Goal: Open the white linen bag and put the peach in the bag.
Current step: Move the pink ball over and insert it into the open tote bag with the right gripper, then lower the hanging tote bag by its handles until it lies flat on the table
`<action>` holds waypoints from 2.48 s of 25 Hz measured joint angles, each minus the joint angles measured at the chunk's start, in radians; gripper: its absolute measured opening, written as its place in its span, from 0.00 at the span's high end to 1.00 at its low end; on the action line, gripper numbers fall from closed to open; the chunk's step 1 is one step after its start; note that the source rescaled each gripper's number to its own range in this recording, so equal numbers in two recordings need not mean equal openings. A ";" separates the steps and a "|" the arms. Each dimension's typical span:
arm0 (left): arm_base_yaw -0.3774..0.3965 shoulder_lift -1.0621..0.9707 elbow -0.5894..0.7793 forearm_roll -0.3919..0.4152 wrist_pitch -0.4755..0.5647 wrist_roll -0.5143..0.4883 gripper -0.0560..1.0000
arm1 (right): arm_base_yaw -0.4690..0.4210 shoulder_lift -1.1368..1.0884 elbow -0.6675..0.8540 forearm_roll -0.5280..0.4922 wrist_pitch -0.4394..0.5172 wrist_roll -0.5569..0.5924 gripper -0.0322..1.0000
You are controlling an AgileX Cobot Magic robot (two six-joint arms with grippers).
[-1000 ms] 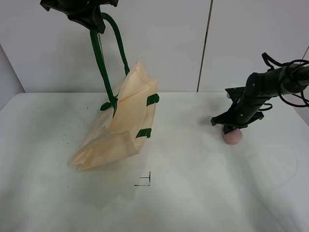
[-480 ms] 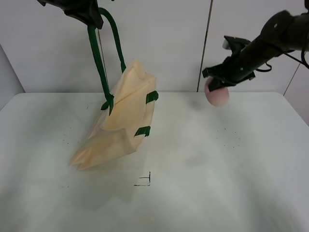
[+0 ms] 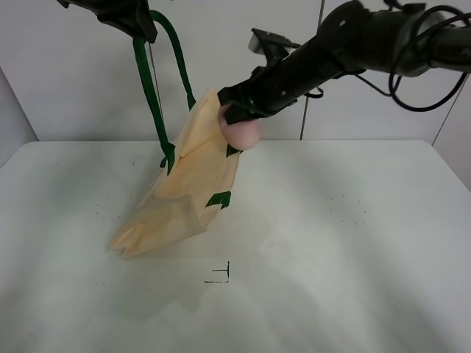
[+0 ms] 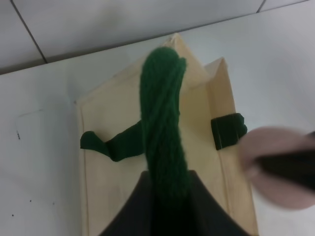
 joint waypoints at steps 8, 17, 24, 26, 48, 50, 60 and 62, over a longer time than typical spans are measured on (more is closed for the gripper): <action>0.000 0.000 0.000 0.000 0.000 0.000 0.95 | 0.103 0.143 0.000 0.035 -0.110 -0.006 0.95; 0.000 0.000 0.000 0.000 0.000 0.000 0.95 | 0.107 0.167 0.000 0.088 -0.144 -0.014 0.05; 0.000 -0.002 0.000 0.000 0.000 0.000 0.95 | 0.094 0.136 0.000 -0.104 0.014 0.118 0.00; 0.000 -0.002 0.000 0.000 0.000 0.000 0.95 | 0.083 0.105 0.000 -0.231 0.073 0.201 0.00; 0.000 -0.002 0.000 0.000 0.000 0.000 0.95 | -0.388 0.070 -0.023 -0.630 0.379 0.465 0.00; 0.000 -0.002 0.000 0.000 0.000 0.000 0.95 | -0.396 0.069 -0.023 -0.630 0.406 0.465 0.00; 0.000 -0.002 0.000 0.000 0.000 0.000 0.95 | -0.396 0.006 0.034 -0.626 0.507 0.439 0.00; 0.000 -0.002 0.000 0.000 0.000 0.000 0.95 | -0.396 -0.053 0.085 -0.626 0.507 0.439 0.00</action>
